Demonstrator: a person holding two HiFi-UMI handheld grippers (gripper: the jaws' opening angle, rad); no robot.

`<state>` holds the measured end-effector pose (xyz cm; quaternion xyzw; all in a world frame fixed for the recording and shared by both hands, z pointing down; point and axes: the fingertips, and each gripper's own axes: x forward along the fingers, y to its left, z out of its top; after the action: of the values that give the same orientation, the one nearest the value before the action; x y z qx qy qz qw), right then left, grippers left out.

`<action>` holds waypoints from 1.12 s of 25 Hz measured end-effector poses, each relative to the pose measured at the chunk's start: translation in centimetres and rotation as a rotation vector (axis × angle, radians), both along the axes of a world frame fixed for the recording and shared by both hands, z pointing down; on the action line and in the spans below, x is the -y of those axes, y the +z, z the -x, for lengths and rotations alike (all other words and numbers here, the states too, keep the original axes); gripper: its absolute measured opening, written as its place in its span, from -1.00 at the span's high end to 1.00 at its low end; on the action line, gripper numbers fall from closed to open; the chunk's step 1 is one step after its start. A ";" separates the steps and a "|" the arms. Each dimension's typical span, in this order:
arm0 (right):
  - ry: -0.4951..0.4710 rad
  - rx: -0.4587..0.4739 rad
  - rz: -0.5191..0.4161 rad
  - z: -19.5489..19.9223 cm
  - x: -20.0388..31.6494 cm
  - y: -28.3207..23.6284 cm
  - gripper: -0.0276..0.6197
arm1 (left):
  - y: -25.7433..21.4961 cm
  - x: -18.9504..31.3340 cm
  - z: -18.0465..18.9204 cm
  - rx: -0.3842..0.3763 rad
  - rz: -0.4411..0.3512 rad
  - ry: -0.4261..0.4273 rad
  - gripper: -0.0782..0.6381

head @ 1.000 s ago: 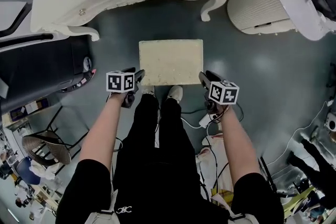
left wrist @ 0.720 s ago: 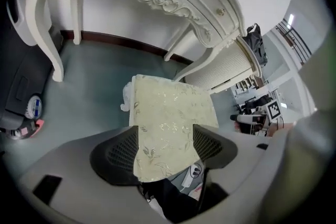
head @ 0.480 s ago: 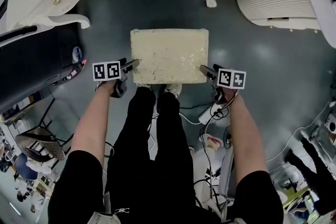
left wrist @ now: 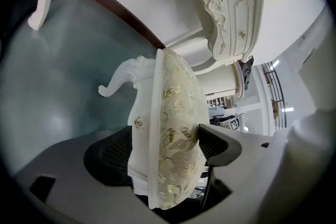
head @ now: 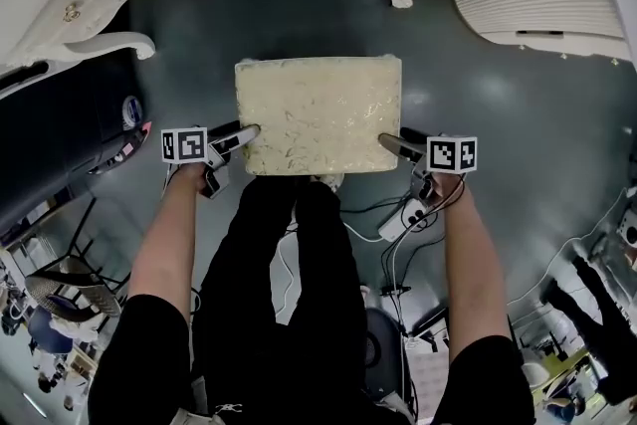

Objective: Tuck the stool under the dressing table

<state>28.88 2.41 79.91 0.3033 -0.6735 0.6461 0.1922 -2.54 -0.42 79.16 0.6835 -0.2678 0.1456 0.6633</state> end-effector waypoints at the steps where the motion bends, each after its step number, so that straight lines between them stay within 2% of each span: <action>1: -0.008 0.030 0.004 0.1 0.0 0.0 -0.18 | 0.0 0.1 -0.3 -0.028 -0.003 0.011 -0.27; 6: -0.054 0.167 0.009 0.7 0.2 0.1 -0.18 | 0.1 0.2 -1.1 -0.127 -0.011 0.067 -0.30; 11: -0.073 0.265 0.031 0.9 -0.1 0.6 -0.18 | 0.5 -0.2 -0.7 -0.159 -0.033 0.113 -0.31; 16: -0.094 0.265 0.020 1.0 0.0 0.5 -0.18 | 0.8 0.2 -0.7 -0.155 -0.063 0.152 -0.32; 17: -0.094 0.258 0.016 1.0 0.0 0.5 -0.18 | 0.9 0.2 -0.7 -0.145 -0.075 0.159 -0.42; 18: -0.094 0.251 0.008 0.9 0.0 0.5 -0.18 | 0.9 0.3 -0.9 -0.139 -0.082 0.163 -0.43; 28: -0.086 0.181 -0.040 0.8 0.1 -0.2 -0.08 | 0.6 0.2 -1.1 -0.109 -0.058 0.144 -0.38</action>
<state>28.12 2.30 79.75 0.2184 -0.7132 0.6485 0.1521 -1.42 -0.65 79.78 0.7266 -0.1857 0.1476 0.6448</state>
